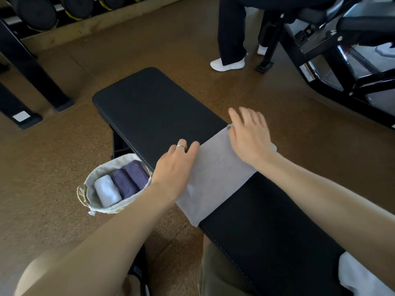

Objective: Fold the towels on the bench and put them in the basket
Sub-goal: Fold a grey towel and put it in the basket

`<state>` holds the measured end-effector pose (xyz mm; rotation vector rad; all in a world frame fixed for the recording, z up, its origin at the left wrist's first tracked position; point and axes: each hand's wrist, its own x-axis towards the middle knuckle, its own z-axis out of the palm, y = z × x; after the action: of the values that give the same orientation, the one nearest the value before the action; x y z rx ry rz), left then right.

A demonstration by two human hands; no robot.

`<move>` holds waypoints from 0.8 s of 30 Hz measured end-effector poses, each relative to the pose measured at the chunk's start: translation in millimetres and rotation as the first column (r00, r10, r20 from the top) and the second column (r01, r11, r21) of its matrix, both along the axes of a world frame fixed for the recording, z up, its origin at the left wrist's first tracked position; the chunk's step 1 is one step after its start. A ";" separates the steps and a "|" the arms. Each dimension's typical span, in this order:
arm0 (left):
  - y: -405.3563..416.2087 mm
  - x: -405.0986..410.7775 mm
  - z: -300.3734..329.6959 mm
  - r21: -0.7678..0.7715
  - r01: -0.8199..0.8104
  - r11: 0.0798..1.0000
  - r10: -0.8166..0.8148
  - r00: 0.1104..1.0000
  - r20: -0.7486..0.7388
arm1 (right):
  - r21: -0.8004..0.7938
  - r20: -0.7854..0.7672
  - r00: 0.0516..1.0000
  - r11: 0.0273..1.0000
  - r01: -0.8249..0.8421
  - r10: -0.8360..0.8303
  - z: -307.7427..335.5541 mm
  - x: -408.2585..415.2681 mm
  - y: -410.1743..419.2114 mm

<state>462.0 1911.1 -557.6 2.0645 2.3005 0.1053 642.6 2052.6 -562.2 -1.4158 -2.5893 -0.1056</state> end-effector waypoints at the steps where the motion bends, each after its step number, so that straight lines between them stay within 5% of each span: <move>1: -4.0 4.8 -0.3 0.046 0.046 0.998 -0.043 0.997 -0.061 | 0.001 -0.050 0.994 0.995 -0.099 0.099 3.3 -5.9 -13.0; 5: -27.6 25.9 -11.2 0.045 0.060 0.997 -0.062 0.997 0.044 | -0.230 -0.070 0.940 0.911 -0.342 0.335 -7.5 -14.2 -65.2; 10: -46.2 17.8 -27.3 -0.165 0.070 0.984 -0.060 0.996 0.065 | -0.307 0.071 0.961 0.923 -0.233 0.266 -21.2 21.6 -41.9; 16: -51.8 10.6 -26.0 -0.190 0.033 0.981 -0.021 0.998 0.067 | -0.371 0.107 0.987 0.916 0.150 -0.118 -16.5 51.3 -6.5; 19: -49.0 13.3 -24.9 -0.183 0.023 0.983 -0.015 0.999 0.046 | -0.258 0.048 0.998 0.966 -0.021 0.035 -4.6 38.4 -21.9; 21: -48.5 13.9 -23.6 -0.175 0.017 0.984 -0.010 0.999 0.036 | -0.320 0.007 0.987 0.936 -0.148 0.159 -0.4 35.1 -32.1; 24: -50.4 13.7 -20.2 -0.175 -0.080 0.981 0.095 0.993 0.075 | -0.444 0.016 1.000 0.895 0.028 -0.024 -4.1 45.4 -26.8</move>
<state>475.7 1860.7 -577.8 1.8428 2.2638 -0.0049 688.0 2025.8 -566.3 -1.5860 -2.7156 0.5126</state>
